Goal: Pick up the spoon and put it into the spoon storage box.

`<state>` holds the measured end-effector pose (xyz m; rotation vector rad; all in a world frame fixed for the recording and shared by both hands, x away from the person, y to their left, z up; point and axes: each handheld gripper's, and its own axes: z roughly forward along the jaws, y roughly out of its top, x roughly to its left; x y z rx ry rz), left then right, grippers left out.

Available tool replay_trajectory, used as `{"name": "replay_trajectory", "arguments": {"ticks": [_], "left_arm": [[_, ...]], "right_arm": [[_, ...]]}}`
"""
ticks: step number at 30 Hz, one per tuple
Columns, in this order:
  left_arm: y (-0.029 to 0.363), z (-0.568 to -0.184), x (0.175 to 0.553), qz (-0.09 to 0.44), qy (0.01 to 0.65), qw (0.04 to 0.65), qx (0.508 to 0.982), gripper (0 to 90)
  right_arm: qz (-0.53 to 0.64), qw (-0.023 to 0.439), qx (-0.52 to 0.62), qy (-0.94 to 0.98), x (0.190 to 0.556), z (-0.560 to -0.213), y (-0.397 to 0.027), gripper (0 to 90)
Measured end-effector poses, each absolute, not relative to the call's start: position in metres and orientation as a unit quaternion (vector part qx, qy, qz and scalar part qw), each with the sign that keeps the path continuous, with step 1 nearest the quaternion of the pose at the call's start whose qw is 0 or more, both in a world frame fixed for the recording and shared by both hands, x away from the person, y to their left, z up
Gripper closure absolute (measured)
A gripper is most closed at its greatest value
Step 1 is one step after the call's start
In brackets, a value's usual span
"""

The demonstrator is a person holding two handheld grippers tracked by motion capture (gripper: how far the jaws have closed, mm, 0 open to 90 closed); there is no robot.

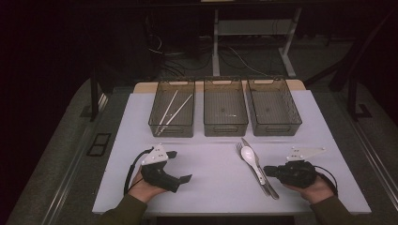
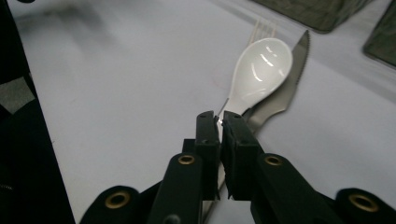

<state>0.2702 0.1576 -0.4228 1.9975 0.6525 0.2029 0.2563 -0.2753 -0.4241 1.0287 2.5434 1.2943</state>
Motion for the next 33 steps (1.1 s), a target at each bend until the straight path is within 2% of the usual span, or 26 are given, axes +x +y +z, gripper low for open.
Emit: {"name": "replay_trajectory", "arguments": {"ticks": [3, 18, 33], "left_arm": [[0.157, -0.423, 0.27, 0.082, 0.271, 0.495, 0.821, 0.0], [0.156, -0.424, 0.271, 0.079, 0.268, 0.488, 0.827, 0.0], [0.157, -0.424, 0.271, 0.078, 0.269, 0.491, 0.825, 0.0]], "right_arm": [[0.42, 0.049, 0.331, 0.844, 0.256, -0.426, -0.266, 89.2], [0.366, 0.048, 0.314, 0.875, 0.258, -0.438, -0.234, 89.7], [0.349, 0.075, 0.336, 0.872, 0.261, -0.436, -0.248, 89.8]]}}
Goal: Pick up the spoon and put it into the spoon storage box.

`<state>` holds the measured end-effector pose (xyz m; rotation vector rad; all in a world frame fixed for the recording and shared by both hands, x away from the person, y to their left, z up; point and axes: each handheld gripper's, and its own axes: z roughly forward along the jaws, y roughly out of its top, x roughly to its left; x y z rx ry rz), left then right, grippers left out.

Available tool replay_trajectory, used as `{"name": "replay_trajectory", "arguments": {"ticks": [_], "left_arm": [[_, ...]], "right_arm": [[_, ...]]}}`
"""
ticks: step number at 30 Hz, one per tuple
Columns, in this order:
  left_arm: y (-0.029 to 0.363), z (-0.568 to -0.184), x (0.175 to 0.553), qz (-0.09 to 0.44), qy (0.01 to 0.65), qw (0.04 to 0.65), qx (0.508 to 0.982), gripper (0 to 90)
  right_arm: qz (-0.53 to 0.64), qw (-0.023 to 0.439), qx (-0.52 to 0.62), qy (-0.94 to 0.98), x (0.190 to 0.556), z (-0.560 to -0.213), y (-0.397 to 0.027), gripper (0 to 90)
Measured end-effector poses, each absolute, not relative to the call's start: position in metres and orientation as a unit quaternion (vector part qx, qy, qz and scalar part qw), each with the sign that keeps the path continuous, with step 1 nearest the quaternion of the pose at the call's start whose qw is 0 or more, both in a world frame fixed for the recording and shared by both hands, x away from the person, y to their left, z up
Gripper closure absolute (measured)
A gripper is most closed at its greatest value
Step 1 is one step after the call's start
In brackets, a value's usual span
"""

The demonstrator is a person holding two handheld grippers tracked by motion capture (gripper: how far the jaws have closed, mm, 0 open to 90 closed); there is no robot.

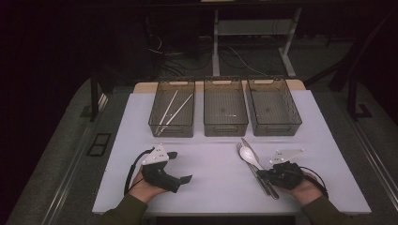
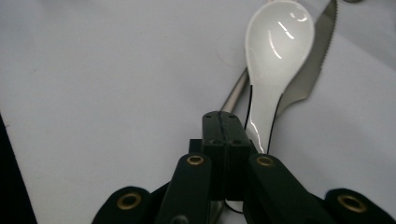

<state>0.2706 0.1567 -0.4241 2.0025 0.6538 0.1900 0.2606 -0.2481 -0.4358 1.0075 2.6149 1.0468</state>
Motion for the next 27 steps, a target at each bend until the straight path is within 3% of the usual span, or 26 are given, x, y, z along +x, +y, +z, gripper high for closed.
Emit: {"name": "replay_trajectory", "arguments": {"ticks": [27], "left_arm": [[0.1565, -0.4239, 0.2704, 0.078, 0.268, 0.49, 0.826, 0.0]], "right_arm": [[0.329, 0.087, 0.338, 0.877, 0.2618, -0.4363, -0.2547, 89.8]]}}
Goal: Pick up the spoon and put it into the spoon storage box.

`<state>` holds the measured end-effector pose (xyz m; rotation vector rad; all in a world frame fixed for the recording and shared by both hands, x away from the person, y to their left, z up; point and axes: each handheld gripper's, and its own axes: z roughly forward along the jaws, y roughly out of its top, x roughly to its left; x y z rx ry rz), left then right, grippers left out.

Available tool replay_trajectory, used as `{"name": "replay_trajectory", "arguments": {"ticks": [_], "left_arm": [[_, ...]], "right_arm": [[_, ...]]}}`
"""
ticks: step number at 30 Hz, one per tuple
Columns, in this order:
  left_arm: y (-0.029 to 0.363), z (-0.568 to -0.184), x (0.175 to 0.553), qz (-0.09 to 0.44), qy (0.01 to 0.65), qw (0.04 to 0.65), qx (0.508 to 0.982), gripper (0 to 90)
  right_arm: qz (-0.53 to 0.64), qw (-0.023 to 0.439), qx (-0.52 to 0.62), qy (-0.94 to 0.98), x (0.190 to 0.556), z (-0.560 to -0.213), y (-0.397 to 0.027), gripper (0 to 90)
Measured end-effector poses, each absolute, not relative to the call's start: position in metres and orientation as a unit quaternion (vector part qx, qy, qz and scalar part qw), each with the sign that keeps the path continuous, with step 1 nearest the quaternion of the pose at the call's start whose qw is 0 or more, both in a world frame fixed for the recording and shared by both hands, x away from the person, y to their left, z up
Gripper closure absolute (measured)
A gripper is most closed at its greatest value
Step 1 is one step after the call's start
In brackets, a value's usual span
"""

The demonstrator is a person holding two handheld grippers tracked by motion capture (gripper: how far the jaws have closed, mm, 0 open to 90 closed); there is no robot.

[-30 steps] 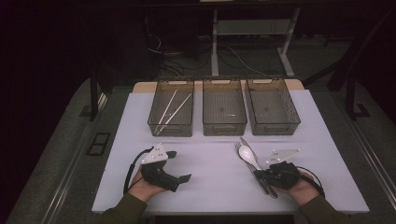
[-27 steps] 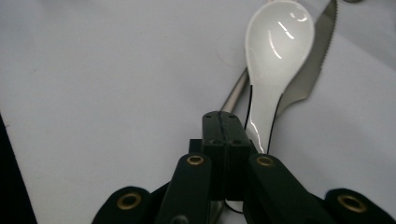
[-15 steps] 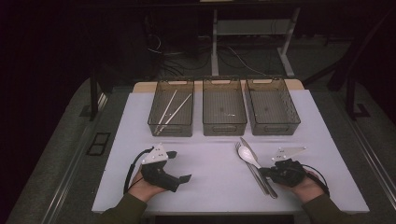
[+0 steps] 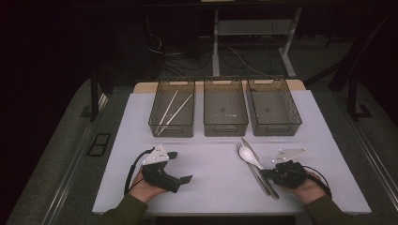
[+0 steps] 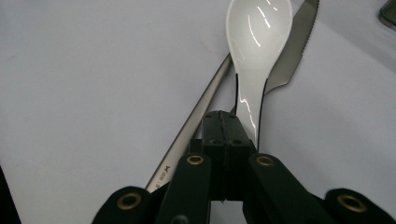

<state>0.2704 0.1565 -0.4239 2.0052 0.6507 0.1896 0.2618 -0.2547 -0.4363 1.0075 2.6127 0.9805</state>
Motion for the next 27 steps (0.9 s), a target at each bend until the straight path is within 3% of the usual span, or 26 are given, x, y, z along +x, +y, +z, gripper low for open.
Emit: {"name": "replay_trajectory", "arguments": {"ticks": [27], "left_arm": [[0.156, -0.425, 0.271, 0.075, 0.273, 0.494, 0.822, 0.0]], "right_arm": [[0.317, 0.119, 0.39, 0.856, 0.305, -0.439, -0.278, 89.8]]}}
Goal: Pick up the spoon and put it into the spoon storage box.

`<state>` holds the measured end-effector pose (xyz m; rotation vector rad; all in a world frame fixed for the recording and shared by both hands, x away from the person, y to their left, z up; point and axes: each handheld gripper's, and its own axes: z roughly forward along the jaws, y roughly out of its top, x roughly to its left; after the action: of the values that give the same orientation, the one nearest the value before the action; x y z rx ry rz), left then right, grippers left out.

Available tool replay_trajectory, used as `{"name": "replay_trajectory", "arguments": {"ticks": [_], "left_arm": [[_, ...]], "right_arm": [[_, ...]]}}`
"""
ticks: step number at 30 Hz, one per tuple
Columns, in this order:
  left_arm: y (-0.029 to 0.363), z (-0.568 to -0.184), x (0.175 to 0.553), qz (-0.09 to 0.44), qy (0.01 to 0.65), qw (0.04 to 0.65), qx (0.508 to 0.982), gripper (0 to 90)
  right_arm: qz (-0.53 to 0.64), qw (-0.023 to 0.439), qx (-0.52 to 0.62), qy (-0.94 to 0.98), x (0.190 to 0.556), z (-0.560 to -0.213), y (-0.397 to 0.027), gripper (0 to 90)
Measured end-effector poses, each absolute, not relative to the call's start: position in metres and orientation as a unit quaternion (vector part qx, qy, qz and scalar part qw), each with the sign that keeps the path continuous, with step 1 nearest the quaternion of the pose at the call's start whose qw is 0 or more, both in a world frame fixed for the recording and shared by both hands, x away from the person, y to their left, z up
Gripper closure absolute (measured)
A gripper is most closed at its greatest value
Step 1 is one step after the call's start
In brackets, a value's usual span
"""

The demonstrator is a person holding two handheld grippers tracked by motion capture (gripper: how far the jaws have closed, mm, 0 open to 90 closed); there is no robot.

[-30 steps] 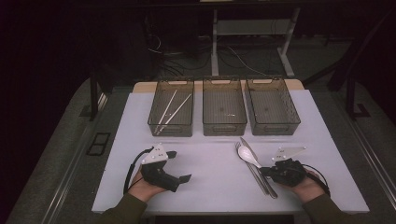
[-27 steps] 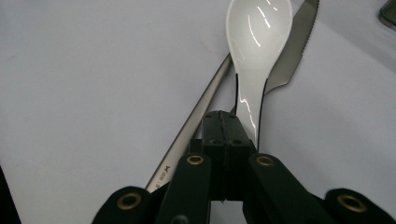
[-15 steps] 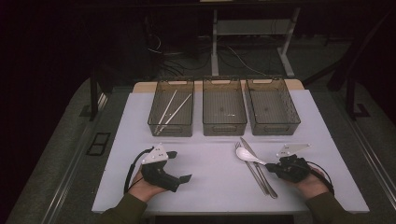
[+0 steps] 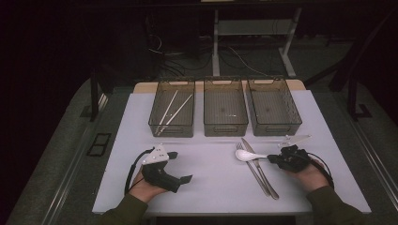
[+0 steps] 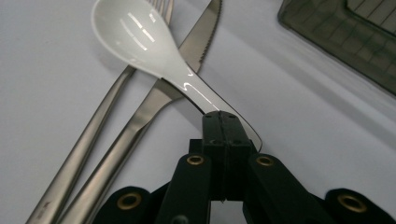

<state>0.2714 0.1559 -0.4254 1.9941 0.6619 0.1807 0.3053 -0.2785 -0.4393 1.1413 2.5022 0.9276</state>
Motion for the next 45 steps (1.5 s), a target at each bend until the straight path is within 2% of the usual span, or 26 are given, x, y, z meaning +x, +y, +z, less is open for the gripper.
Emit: {"name": "replay_trajectory", "arguments": {"ticks": [7, 10, 12, 16, 18, 21, 26, 34, 45], "left_arm": [[0.157, -0.425, 0.271, 0.073, 0.271, 0.494, 0.823, 0.0], [0.156, -0.425, 0.272, 0.073, 0.271, 0.492, 0.824, 0.0], [0.156, -0.426, 0.272, 0.073, 0.27, 0.492, 0.824, 0.0], [0.156, -0.426, 0.272, 0.074, 0.27, 0.491, 0.825, 0.0], [0.156, -0.426, 0.272, 0.073, 0.268, 0.49, 0.826, 0.0], [0.155, -0.426, 0.272, 0.072, 0.268, 0.487, 0.828, 0.0], [0.155, -0.426, 0.272, 0.071, 0.268, 0.487, 0.828, 0.0], [0.155, -0.426, 0.272, 0.072, 0.266, 0.487, 0.829, 0.0], [0.156, -0.426, 0.272, 0.07, 0.267, 0.487, 0.829, 0.0]], "right_arm": [[0.336, 0.11, 0.391, 0.85, 0.313, -0.435, -0.283, 89.6], [0.354, 0.094, 0.385, 0.847, 0.313, -0.428, -0.285, 81.0], [0.366, 0.073, 0.374, 0.849, 0.315, -0.425, -0.285, 69.8], [0.376, 0.057, 0.356, 0.853, 0.321, -0.421, -0.281, 53.8], [0.38, 0.052, 0.347, 0.856, 0.326, -0.419, -0.276, 48.1], [0.388, 0.047, 0.332, 0.858, 0.334, -0.416, -0.269, 44.6], [0.394, 0.027, 0.315, 0.863, 0.348, -0.413, -0.255, 43.0], [0.382, 0.025, 0.309, 0.871, 0.355, -0.42, -0.24, 39.2], [0.358, 0.034, 0.295, 0.885, 0.352, -0.43, -0.233, 48.0]]}}
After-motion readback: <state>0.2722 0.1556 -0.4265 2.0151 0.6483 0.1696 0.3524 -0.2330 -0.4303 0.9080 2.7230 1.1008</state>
